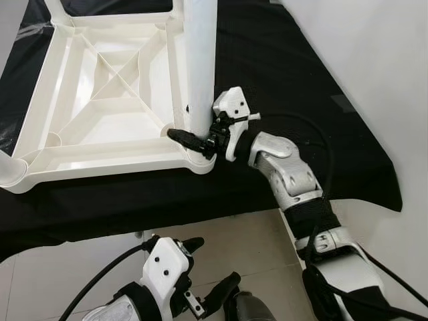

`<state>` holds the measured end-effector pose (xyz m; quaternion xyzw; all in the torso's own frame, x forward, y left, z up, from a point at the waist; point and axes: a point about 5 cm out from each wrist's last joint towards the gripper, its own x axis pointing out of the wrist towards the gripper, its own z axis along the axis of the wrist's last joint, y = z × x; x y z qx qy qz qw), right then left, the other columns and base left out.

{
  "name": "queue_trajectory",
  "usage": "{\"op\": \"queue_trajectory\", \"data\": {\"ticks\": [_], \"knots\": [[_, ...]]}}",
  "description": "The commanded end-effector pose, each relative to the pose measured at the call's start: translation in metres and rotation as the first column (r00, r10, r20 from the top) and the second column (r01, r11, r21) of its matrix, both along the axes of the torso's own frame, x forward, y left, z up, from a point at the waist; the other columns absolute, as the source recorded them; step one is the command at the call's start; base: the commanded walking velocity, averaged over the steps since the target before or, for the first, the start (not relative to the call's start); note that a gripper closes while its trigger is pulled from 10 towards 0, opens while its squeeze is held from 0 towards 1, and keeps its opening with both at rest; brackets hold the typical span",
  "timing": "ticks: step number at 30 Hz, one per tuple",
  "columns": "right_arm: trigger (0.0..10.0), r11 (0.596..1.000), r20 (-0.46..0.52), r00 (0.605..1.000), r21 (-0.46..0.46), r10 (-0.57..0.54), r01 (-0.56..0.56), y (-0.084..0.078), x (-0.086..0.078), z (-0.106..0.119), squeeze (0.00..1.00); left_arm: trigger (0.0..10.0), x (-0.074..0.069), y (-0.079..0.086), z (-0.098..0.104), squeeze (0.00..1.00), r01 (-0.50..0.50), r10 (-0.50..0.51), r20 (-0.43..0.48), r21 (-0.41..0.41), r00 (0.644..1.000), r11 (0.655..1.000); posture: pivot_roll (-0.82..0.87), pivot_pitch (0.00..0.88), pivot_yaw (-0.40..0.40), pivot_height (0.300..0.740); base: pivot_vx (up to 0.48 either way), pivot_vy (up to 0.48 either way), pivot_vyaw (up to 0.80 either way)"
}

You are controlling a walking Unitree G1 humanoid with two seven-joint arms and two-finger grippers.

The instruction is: Building children table

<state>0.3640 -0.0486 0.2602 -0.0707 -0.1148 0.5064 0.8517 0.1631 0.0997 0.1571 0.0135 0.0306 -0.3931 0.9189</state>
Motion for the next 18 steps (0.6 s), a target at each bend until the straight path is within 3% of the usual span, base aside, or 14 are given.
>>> {"op": "queue_trajectory", "data": {"ticks": [1,6,10,13,14,15,16,17,18], "knots": [[0.0,1.000,-0.016,1.000,-0.001,0.011,-0.011,0.000,0.003,-0.002,0.00,10.0,-0.003,-0.001,-0.004,0.00,0.004,-0.004,-0.027,-0.005,1.000,1.000,0.05,0.341,-0.075,0.740,0.000,0.000,0.00],[0.0,1.000,-0.033,0.999,-0.013,0.005,-0.005,-0.003,0.007,-0.005,0.00,10.0,-0.003,-0.001,-0.004,0.00,0.004,-0.004,-0.027,-0.006,1.000,1.000,0.05,0.343,-0.075,0.740,0.000,0.000,0.00],[0.0,0.976,-0.118,0.969,-0.062,-0.216,0.210,-0.020,0.006,-0.034,0.00,10.0,-0.003,-0.001,-0.005,0.00,0.004,-0.005,-0.029,-0.010,1.000,1.000,0.03,0.343,-0.077,0.740,0.000,0.000,0.00],[0.0,0.970,-0.126,0.963,-0.065,-0.239,0.232,-0.022,0.006,-0.037,0.00,10.0,-0.003,-0.001,-0.005,0.00,0.004,-0.005,-0.029,-0.010,1.000,1.000,0.03,0.343,-0.077,0.740,0.000,0.000,0.00],[0.0,0.887,-0.156,0.873,-0.085,-0.462,0.454,-0.021,-0.006,-0.059,0.00,10.0,-0.004,-0.001,-0.006,0.00,0.004,-0.005,-0.031,-0.010,1.000,1.000,0.03,0.329,-0.084,0.740,0.000,0.000,0.00],[0.0,0.830,-0.167,0.813,-0.137,-0.558,0.542,-0.007,-0.036,-0.085,0.00,10.0,-0.003,-0.001,-0.006,0.00,0.004,-0.005,-0.032,-0.011,0.999,1.000,0.06,0.325,-0.074,0.740,0.000,0.000,0.00],[0.0,0.783,-0.175,0.763,-0.156,-0.622,0.603,0.000,-0.059,-0.097,0.00,10.0,-0.002,-0.002,-0.006,0.00,0.004,-0.005,-0.033,-0.012,0.999,1.000,0.06,0.325,-0.074,0.740,0.000,0.000,0.00],[0.0,0.783,-0.175,0.763,-0.156,-0.622,0.603,0.000,-0.059,-0.097,0.00,10.0,-0.002,-0.002,-0.006,0.00,0.004,-0.005,-0.033,-0.012,0.999,1.000,0.06,0.325,-0.074,0.740,0.000,0.000,0.00],[0.0,0.766,-0.212,0.736,-0.159,-0.643,0.623,0.012,-0.070,-0.106,0.00,10.0,-0.001,-0.002,-0.007,0.00,0.007,-0.007,-0.032,-0.007,0.999,1.000,0.05,0.316,-0.051,0.740,0.000,0.000,0.00]]}}
